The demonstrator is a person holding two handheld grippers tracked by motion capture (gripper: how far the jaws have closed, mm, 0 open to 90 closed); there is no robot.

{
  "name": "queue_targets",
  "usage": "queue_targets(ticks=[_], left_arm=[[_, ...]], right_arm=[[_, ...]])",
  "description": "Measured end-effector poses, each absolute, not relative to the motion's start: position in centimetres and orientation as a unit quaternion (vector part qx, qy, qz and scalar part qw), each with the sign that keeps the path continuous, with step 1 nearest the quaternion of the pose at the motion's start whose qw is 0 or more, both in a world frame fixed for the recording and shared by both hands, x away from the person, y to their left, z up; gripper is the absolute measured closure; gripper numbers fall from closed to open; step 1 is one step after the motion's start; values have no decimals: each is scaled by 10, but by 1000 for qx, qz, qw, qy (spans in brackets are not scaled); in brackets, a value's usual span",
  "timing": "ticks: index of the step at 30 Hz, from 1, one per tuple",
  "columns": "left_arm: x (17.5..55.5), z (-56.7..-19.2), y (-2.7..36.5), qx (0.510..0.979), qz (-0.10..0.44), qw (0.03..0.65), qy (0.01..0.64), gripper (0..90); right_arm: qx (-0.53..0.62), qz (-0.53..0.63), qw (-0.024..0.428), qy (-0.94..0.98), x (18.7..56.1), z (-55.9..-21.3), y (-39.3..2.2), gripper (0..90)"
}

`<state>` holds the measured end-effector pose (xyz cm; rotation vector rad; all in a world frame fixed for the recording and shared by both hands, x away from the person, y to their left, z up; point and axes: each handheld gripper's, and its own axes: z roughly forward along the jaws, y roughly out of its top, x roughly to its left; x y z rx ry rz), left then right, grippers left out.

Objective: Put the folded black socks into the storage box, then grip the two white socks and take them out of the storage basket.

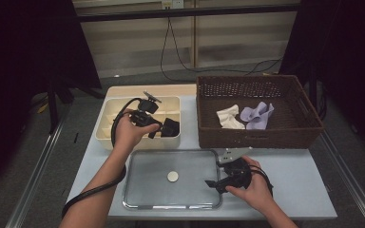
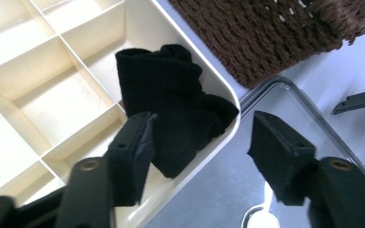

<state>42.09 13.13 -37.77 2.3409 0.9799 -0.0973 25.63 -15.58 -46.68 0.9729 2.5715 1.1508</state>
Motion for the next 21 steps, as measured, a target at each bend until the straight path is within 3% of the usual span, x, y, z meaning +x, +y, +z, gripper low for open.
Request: queue_targets(ticks=[9,21], left_arm=[[408,-378,128,887,-35,320,330,177],[386,-383,119,886,-48,360,289,61]], right_arm=[[327,385,81,859,257,-466,-157,187],[332,388,82,856,259,-462,-163,172]])
